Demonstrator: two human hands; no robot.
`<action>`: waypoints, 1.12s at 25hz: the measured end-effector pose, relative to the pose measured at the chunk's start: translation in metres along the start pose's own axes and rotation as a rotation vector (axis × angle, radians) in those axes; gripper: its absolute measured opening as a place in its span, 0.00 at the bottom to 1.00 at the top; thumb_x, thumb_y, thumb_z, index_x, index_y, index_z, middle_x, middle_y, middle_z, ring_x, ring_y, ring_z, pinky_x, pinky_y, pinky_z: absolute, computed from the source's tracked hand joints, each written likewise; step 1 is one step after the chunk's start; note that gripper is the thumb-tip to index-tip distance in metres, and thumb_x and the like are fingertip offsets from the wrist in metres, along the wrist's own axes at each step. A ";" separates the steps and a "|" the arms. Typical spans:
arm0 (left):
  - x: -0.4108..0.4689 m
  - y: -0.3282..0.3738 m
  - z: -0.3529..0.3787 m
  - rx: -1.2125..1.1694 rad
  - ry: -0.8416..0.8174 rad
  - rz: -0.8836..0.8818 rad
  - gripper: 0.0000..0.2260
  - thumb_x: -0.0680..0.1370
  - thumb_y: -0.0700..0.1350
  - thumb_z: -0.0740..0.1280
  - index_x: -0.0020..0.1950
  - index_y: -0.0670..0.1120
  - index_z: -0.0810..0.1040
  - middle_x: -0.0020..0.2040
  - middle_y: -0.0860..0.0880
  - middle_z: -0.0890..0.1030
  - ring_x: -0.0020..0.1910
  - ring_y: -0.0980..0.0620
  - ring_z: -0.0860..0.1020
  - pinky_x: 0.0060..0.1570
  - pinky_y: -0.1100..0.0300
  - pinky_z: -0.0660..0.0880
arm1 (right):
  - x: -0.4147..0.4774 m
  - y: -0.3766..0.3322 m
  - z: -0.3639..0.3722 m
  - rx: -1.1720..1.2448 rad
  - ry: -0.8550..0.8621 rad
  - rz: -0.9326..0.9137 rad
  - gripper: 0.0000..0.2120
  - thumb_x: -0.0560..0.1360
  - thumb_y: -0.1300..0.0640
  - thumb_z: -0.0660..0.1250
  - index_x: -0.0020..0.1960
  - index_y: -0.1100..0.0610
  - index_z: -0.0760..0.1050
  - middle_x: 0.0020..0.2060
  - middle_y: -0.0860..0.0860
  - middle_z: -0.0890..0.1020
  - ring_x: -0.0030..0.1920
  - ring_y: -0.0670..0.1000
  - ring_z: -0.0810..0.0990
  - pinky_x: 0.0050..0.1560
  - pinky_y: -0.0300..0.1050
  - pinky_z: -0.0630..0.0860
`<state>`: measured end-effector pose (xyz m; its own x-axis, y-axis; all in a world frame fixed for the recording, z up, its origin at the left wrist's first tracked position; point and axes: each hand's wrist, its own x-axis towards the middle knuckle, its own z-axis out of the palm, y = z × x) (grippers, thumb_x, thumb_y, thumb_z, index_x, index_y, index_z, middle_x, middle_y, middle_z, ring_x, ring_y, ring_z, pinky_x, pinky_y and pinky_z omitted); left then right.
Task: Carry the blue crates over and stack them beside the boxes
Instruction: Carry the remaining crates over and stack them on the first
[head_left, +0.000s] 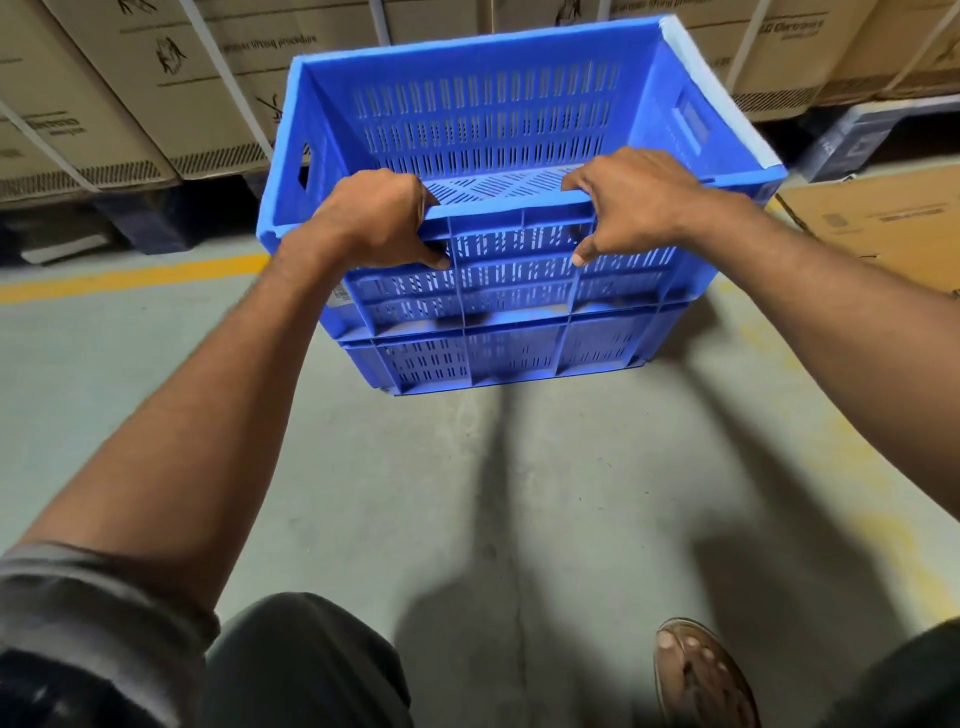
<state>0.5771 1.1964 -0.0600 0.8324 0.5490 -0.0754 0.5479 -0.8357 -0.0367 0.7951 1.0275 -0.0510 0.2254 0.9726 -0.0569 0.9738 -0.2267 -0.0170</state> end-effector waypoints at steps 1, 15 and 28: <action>0.000 0.001 -0.001 0.003 -0.005 -0.007 0.28 0.67 0.66 0.76 0.42 0.40 0.80 0.34 0.41 0.80 0.31 0.42 0.74 0.34 0.51 0.75 | 0.001 0.001 0.001 -0.016 0.004 -0.004 0.43 0.63 0.41 0.79 0.73 0.53 0.67 0.62 0.54 0.80 0.62 0.62 0.76 0.55 0.53 0.73; 0.010 0.006 -0.005 -0.029 -0.173 -0.010 0.27 0.65 0.69 0.74 0.48 0.47 0.82 0.42 0.46 0.83 0.39 0.45 0.79 0.43 0.50 0.77 | 0.010 0.010 0.004 0.010 -0.036 -0.003 0.28 0.55 0.41 0.82 0.43 0.57 0.76 0.32 0.54 0.79 0.35 0.57 0.76 0.33 0.46 0.69; 0.044 -0.031 -0.014 0.073 0.120 -0.280 0.37 0.78 0.68 0.57 0.82 0.56 0.49 0.82 0.48 0.50 0.81 0.44 0.47 0.75 0.35 0.45 | 0.048 0.092 0.002 -0.038 0.160 0.305 0.25 0.79 0.40 0.53 0.69 0.51 0.71 0.77 0.58 0.59 0.77 0.57 0.52 0.72 0.63 0.56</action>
<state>0.5979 1.2463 -0.0485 0.6562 0.7517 0.0659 0.7535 -0.6480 -0.1111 0.8955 1.0531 -0.0569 0.5050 0.8568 0.1040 0.8607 -0.5090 0.0142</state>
